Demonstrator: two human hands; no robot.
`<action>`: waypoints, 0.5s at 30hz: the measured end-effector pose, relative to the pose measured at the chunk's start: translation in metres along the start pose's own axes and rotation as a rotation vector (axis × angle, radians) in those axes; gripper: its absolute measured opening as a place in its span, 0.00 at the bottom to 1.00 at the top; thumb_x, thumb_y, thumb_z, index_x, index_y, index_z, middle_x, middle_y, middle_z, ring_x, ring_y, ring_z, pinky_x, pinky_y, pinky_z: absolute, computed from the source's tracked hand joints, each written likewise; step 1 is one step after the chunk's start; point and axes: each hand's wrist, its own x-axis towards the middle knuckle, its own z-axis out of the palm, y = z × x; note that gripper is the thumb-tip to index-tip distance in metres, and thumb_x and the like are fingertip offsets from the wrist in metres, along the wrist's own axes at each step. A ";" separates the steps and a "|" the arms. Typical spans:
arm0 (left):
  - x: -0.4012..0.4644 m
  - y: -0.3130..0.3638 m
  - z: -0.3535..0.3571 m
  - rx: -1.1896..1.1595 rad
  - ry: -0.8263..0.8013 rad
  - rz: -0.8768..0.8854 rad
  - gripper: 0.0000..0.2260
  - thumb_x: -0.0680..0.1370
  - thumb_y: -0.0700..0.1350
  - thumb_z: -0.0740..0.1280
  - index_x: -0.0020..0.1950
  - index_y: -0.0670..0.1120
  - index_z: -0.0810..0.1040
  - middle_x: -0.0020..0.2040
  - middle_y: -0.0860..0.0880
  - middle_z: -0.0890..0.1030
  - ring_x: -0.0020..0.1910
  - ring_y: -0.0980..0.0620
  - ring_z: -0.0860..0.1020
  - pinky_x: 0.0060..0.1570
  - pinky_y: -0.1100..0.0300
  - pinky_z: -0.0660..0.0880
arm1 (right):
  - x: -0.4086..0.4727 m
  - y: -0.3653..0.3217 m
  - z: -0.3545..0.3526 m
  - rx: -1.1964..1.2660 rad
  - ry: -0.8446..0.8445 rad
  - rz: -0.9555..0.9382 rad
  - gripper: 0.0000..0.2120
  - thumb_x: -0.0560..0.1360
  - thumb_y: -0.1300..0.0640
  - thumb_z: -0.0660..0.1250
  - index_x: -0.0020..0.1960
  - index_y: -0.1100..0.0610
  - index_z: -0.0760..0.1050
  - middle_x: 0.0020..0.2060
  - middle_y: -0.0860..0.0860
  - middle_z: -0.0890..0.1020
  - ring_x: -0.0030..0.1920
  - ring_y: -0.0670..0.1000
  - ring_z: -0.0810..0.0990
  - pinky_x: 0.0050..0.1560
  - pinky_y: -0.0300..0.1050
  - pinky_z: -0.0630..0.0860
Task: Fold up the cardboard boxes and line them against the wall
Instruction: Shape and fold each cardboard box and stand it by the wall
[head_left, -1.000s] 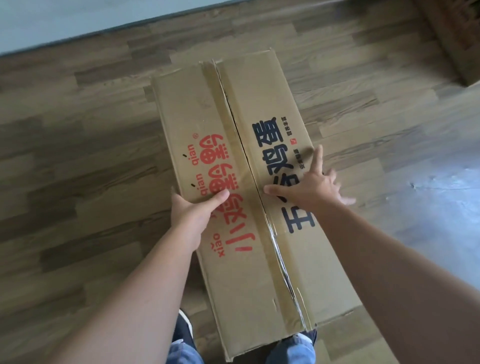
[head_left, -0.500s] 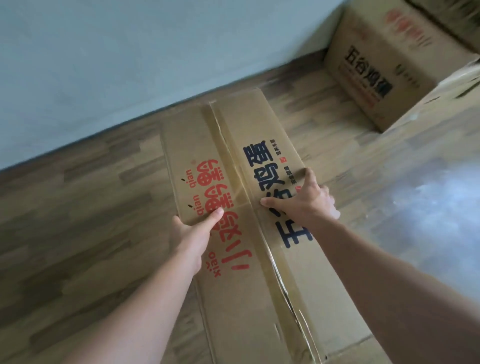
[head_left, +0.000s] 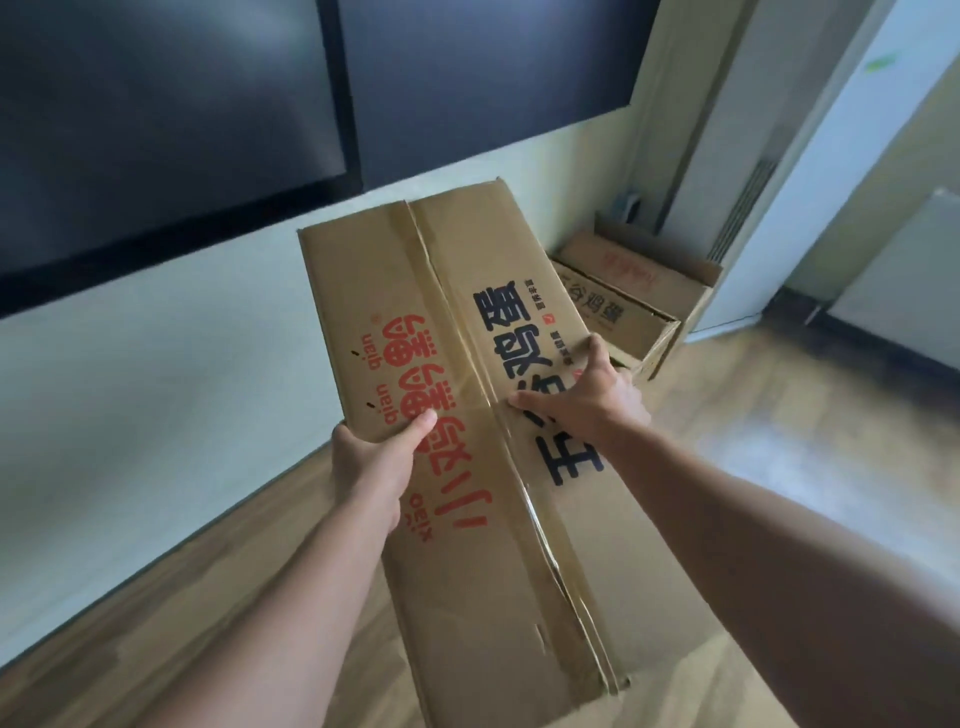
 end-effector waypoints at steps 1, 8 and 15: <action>0.001 0.014 0.012 -0.005 -0.025 0.004 0.41 0.69 0.61 0.79 0.75 0.49 0.63 0.62 0.48 0.73 0.56 0.46 0.71 0.62 0.41 0.74 | 0.013 -0.003 -0.013 -0.009 0.012 -0.002 0.60 0.40 0.18 0.70 0.67 0.37 0.57 0.54 0.51 0.74 0.54 0.57 0.76 0.52 0.61 0.79; 0.023 0.139 0.172 -0.002 -0.191 0.046 0.50 0.65 0.64 0.80 0.79 0.50 0.60 0.71 0.46 0.73 0.68 0.40 0.74 0.66 0.38 0.74 | 0.148 -0.004 -0.145 -0.012 0.154 0.064 0.56 0.46 0.20 0.73 0.68 0.37 0.57 0.54 0.51 0.74 0.52 0.56 0.77 0.51 0.57 0.80; 0.052 0.225 0.352 0.040 -0.271 0.092 0.48 0.67 0.61 0.80 0.80 0.49 0.59 0.71 0.46 0.73 0.69 0.40 0.73 0.66 0.39 0.73 | 0.306 0.041 -0.234 0.078 0.216 0.118 0.57 0.40 0.18 0.70 0.64 0.37 0.59 0.51 0.51 0.75 0.50 0.55 0.78 0.51 0.59 0.80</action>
